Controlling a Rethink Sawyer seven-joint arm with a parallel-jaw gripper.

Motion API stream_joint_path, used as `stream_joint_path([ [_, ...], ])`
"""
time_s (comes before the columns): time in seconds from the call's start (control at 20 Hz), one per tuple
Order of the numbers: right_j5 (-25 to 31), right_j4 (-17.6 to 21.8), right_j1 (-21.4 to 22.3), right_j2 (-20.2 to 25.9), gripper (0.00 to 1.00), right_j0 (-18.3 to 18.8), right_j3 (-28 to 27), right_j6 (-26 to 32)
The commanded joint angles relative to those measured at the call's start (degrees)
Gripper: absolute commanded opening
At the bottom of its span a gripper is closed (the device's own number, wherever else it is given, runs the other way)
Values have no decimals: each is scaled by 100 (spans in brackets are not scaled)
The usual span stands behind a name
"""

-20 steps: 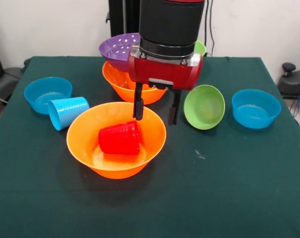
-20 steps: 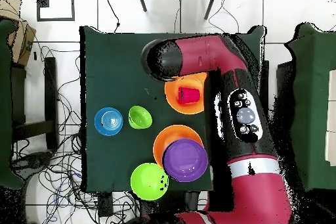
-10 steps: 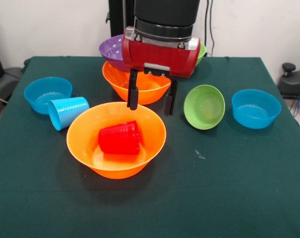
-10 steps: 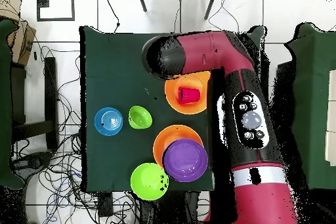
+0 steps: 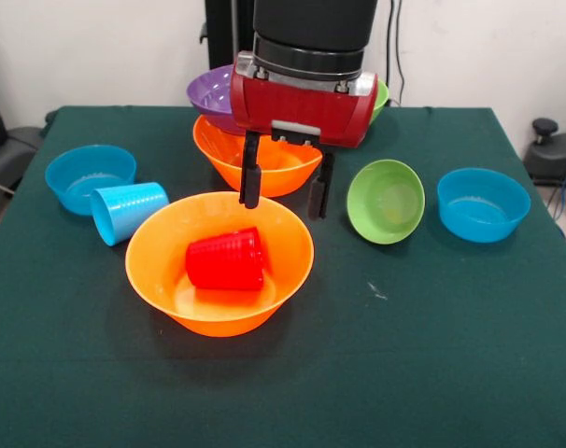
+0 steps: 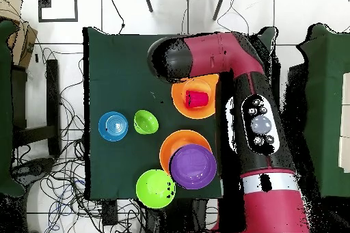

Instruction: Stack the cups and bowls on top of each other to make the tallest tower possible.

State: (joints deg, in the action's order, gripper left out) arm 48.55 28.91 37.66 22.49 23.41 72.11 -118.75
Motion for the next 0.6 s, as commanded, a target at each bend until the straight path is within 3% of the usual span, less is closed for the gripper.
stream_joint_path([
  [0.05, 261, 580, -421, 168, 100, -46, -284, 1503],
  [0.3, 35, 860, -555, 43, 100, -77, -369, 1439],
  [0.6, 19, 920, -760, 176, 100, 59, -558, 1636],
])
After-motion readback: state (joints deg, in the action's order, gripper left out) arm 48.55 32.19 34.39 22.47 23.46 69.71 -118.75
